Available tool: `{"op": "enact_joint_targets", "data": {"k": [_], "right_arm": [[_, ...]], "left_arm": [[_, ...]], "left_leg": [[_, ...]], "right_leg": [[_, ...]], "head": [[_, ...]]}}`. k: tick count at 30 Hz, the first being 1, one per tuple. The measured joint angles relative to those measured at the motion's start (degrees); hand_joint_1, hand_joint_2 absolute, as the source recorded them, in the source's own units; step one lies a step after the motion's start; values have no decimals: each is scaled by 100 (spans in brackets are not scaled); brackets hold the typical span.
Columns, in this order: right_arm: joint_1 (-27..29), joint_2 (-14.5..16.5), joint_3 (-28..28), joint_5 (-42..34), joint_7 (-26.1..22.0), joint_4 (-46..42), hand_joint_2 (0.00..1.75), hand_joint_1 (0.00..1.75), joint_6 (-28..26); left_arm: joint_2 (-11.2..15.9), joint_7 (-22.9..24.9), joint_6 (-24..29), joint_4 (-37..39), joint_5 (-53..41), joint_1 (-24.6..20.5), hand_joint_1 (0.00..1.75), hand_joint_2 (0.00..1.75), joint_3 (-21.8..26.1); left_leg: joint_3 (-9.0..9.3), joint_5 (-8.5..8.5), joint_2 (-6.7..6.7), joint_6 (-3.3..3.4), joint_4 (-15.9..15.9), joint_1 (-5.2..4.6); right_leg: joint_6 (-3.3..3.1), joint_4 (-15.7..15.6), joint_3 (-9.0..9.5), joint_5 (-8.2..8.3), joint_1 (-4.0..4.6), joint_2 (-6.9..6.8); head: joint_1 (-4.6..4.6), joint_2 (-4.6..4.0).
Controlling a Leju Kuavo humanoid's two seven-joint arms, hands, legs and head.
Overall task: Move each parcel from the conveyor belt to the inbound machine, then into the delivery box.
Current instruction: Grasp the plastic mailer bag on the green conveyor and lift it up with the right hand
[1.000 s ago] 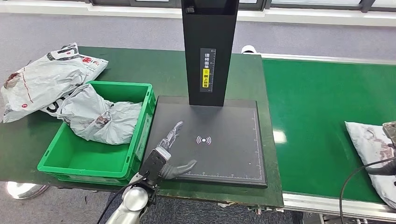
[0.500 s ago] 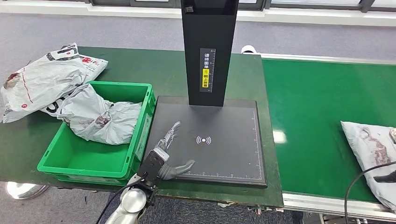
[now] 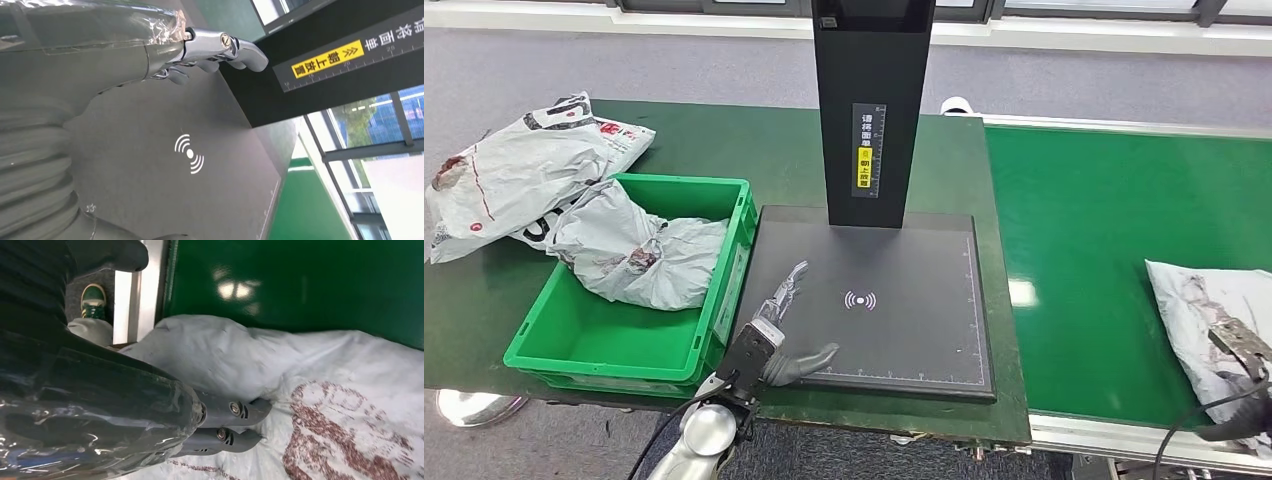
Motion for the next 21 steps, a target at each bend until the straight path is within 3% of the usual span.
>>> {"op": "enact_joint_targets", "data": {"k": [2, 6, 12, 21], "right_arm": [[62, 0, 56, 9, 8, 24, 175, 0, 80], [100, 34, 165, 28, 185, 68, 175, 175, 106], [52, 150, 244, 27, 504, 85, 175, 175, 10], [12, 283, 340, 64, 553, 85, 175, 175, -114]], "left_arm": [[2, -2, 33, 13, -31, -1, 0, 175, 0], [10, -2, 39, 22, -27, -6, 0, 175, -2], [38, -2, 63, 22, 1, -12, 0, 175, -2], [57, -2, 84, 20, 30, -11, 0, 175, -2]], "left_leg": [[0, 0, 0, 0, 0, 0], [6, 0, 0, 0, 0, 3], [41, -10, 0, 6, 2, 13], [71, -14, 0, 8, 2, 18]], "right_leg": [[0, 0, 1, 0, 0, 0], [0, -1, 8, -1, 3, 0], [4, -9, 53, -10, 12, -1], [7, -17, 89, -13, 19, -1]], "head": [[-1, 0], [0, 0], [-1, 0], [-2, 0]]}}
